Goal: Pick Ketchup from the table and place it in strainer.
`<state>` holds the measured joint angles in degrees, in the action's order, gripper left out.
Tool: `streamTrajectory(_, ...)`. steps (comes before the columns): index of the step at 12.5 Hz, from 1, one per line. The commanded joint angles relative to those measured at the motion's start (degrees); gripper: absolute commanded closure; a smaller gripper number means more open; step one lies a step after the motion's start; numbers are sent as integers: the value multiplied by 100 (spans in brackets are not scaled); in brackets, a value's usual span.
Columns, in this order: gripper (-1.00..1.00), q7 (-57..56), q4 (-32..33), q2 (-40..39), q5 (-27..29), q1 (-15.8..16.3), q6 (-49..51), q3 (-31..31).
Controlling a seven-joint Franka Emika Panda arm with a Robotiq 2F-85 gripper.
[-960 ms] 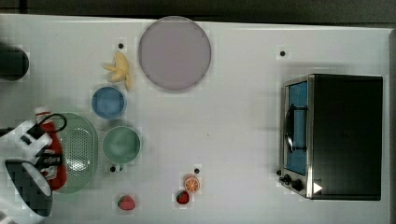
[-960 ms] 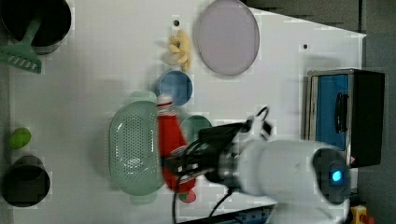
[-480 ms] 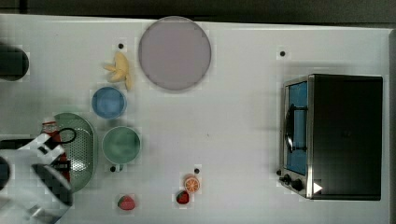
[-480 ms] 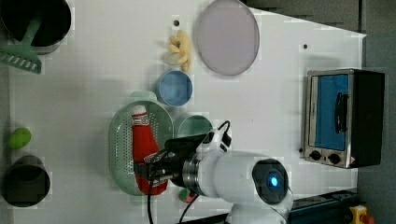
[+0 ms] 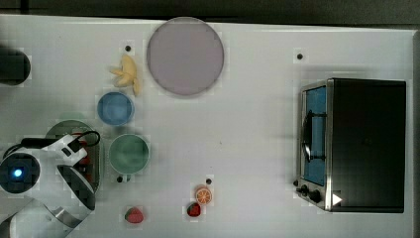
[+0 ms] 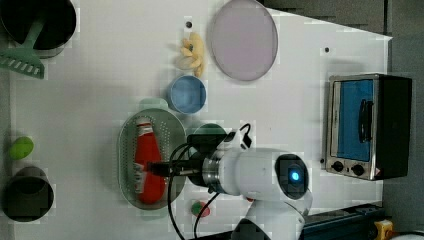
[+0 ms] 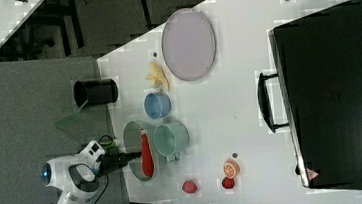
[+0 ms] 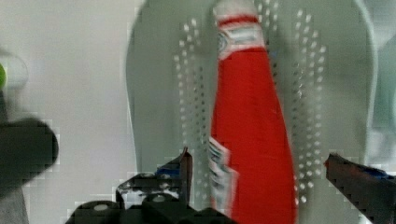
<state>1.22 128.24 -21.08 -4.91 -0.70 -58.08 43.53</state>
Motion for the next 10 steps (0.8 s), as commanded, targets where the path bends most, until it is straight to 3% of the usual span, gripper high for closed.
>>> streamTrajectory(1,-100,405,-297,981,50,-553,-22,35)
streamTrajectory(3,-100,405,-431,1473,138,-937,93,-163)
streamTrajectory(6,-100,400,-751,2104,179,-1416,1225,-783)
streamTrajectory(10,-100,42,-1550,2530,202,-1603,3191,-1862)
